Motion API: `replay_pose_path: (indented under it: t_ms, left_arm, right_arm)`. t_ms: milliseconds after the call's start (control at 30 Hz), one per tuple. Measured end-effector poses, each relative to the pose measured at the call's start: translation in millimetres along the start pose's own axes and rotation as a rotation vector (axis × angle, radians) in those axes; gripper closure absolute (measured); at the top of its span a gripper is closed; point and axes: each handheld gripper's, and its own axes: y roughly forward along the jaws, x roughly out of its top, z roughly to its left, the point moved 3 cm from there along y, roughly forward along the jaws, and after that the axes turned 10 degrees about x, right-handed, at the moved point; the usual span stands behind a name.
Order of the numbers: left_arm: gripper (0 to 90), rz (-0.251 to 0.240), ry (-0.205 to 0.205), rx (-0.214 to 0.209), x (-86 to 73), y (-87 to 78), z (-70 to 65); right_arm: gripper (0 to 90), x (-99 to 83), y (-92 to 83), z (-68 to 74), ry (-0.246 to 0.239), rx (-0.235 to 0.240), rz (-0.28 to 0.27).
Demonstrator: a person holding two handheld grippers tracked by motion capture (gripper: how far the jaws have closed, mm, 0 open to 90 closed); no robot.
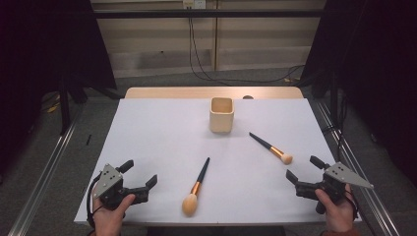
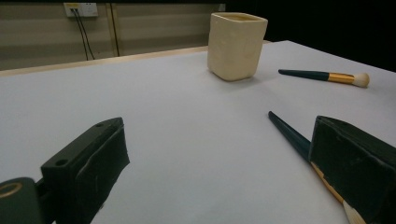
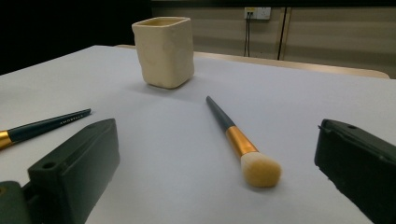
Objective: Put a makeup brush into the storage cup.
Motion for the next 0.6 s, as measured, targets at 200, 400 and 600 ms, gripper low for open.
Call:
replay_pose_path:
  t_ms: [200, 400, 600]
  left_arm:
    - [4.2, 0.007, 0.001, 0.001, -0.1, 1.0, 0.0]
    - [4.2, 0.015, -0.004, -0.012, 0.0, 0.3, -3.4]
    - [4.3, 0.018, -0.002, -0.038, 4.8, 1.5, -11.1]
  right_arm:
    - [0.0, -0.8, 1.2, -0.6, 0.000, 0.006, 0.003]
    - [0.0, -0.9, 4.3, -1.2, 0.003, 0.014, 0.002]
    - [0.0, -0.1, 4.7, -0.2, 0.004, 0.013, -0.002]
